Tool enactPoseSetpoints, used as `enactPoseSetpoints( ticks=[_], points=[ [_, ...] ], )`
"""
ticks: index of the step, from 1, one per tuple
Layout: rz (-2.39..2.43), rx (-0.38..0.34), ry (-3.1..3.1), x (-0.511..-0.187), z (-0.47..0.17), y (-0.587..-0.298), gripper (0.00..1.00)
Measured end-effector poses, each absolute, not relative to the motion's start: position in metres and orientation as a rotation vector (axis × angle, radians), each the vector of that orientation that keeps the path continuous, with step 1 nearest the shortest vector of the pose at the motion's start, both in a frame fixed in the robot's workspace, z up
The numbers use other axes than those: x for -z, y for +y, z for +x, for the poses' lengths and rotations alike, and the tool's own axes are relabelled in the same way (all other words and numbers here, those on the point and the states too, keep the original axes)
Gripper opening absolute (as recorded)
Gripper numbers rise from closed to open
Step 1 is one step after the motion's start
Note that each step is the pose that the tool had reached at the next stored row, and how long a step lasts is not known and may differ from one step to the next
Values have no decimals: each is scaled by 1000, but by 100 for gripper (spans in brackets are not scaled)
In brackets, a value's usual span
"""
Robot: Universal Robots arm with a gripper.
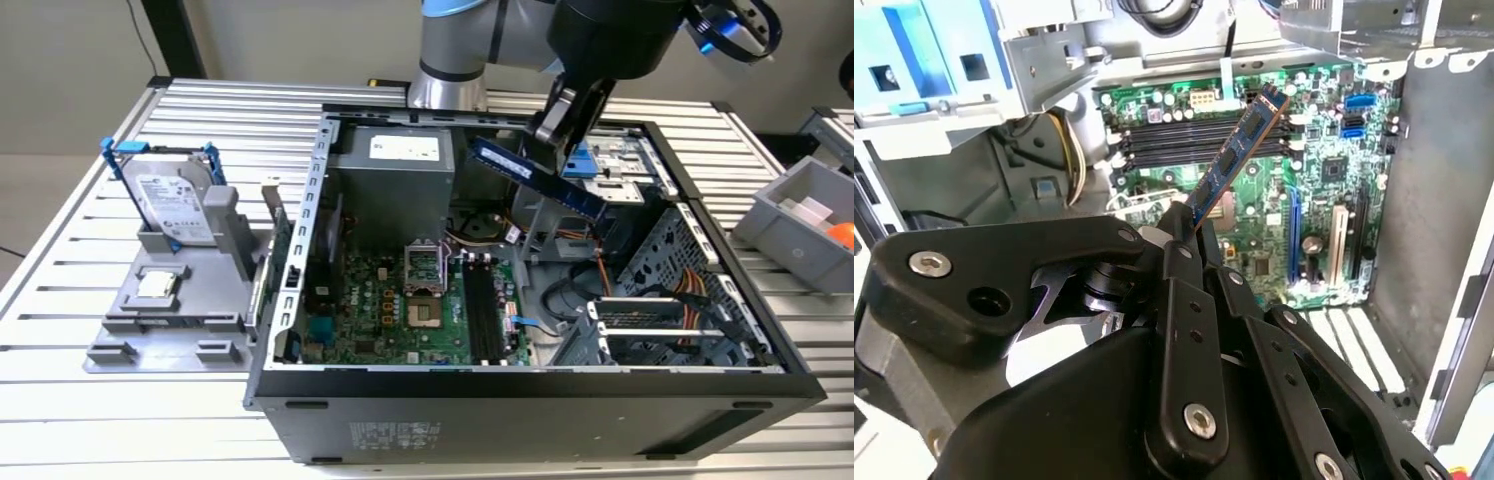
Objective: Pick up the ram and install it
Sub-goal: 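Insert the ram into the slot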
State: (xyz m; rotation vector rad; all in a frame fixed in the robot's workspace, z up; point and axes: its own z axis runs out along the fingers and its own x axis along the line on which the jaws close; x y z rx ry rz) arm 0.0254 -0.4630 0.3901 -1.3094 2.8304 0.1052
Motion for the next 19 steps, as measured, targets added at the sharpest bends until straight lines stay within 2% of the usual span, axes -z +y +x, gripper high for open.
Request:
enactPoseSetpoints(
  ticks=[19],
  points=[
    [-1135,-103,2901,-390,25,-472,0]
  ],
)
